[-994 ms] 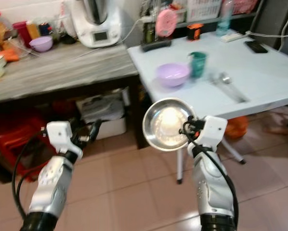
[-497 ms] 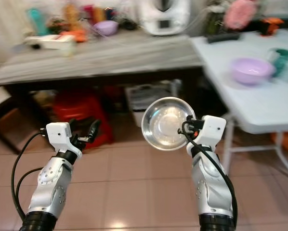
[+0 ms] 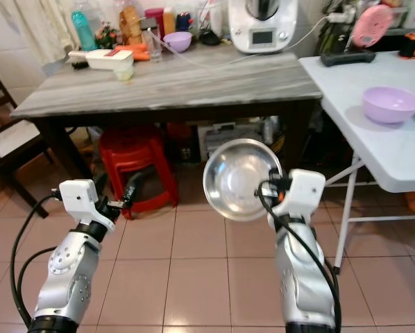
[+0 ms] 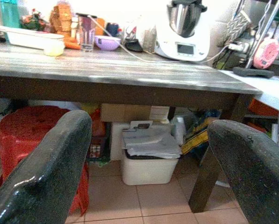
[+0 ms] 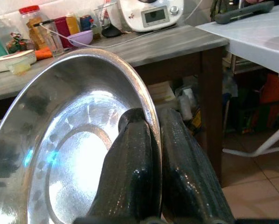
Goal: Setting the table
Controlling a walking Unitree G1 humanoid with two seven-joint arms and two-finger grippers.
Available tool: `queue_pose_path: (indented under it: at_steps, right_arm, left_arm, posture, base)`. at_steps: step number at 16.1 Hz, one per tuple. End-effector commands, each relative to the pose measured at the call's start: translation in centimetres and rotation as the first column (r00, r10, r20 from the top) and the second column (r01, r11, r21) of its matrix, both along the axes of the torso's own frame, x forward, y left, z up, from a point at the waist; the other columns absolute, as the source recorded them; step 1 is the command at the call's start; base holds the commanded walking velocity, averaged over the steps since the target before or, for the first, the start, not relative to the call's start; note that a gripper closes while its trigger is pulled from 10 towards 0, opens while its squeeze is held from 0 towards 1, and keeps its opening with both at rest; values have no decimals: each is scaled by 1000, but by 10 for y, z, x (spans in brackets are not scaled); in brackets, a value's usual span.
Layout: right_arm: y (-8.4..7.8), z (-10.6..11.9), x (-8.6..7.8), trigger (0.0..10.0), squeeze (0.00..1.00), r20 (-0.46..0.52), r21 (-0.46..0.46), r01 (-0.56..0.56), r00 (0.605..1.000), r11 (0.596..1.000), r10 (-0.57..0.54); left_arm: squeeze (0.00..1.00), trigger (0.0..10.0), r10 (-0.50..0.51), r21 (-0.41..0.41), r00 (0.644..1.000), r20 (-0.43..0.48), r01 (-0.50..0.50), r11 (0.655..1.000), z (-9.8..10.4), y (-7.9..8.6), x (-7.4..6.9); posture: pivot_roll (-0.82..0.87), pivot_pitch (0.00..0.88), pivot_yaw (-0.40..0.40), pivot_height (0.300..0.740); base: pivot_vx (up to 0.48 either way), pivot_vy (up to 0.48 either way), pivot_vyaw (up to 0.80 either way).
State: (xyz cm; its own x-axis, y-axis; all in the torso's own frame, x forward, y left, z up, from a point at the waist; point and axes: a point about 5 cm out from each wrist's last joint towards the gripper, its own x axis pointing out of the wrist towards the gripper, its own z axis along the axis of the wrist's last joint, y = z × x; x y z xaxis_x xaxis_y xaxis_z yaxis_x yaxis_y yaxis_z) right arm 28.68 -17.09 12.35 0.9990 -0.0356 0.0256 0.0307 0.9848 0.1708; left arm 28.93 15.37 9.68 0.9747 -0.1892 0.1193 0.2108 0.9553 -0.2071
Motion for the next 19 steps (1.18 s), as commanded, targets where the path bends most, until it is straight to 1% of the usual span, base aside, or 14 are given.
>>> queue_pose_path:
  at_steps: [1, 5, 7, 11, 14, 18, 19]
  right_arm:
    - [3, 11, 0, 10000, 0, 44, -4, -5, 999, 1000, 5]
    - [2, 13, -1, 10000, 0, 45, -5, 0, 999, 1000, 1]
    - [1, 14, 0, 10000, 0, 51, -26, 6, 999, 1000, -5]
    - [3, 16, 0, 10000, 0, 53, -28, -3, 999, 1000, 5]
    - [4, 16, 1, 10000, 0, 56, -24, -7, 998, 1000, 8]
    - [4, 16, 1, 10000, 0, 57, -21, -4, 998, 1000, 5]
    - [4, 17, 1, 10000, 0, 58, -20, 0, 998, 1000, 1]
  left_arm:
    - [0, 10000, -2, 7, 1000, 12, 2, 1000, 5, 2, 0]
    - [0, 10000, -16, 3, 1000, 7, 16, 1000, 5, -1, 2]
    - [0, 10000, -24, -3, 1000, 7, 24, 1000, 6, -3, 2]
    - [0, 10000, -16, -5, 1000, 13, 16, 1000, 9, -1, 4]
    - [0, 10000, -21, -5, 1000, 12, 21, 1000, 9, -1, 5]
    - [0, 10000, -26, 1, 1000, 13, 26, 1000, 11, -2, 6]
    - [0, 10000, -29, 3, 999, 13, 29, 1000, 11, -2, 6]
  posture:
    - [-99, 0, 84, 740]
    - [-107, 0, 85, 740]
    - [-107, 0, 83, 740]
    - [-106, 0, 81, 740]
    - [-105, 0, 79, 740]
    - [-106, 0, 84, 740]
    - [-106, 0, 86, 740]
  base:
    - [300, 0, -581]
    - [300, 0, -608]
    - [307, 0, 0]
    - [315, 0, 0]
    - [316, 0, 494]
    - [315, 0, 0]
    - [319, 0, 775]
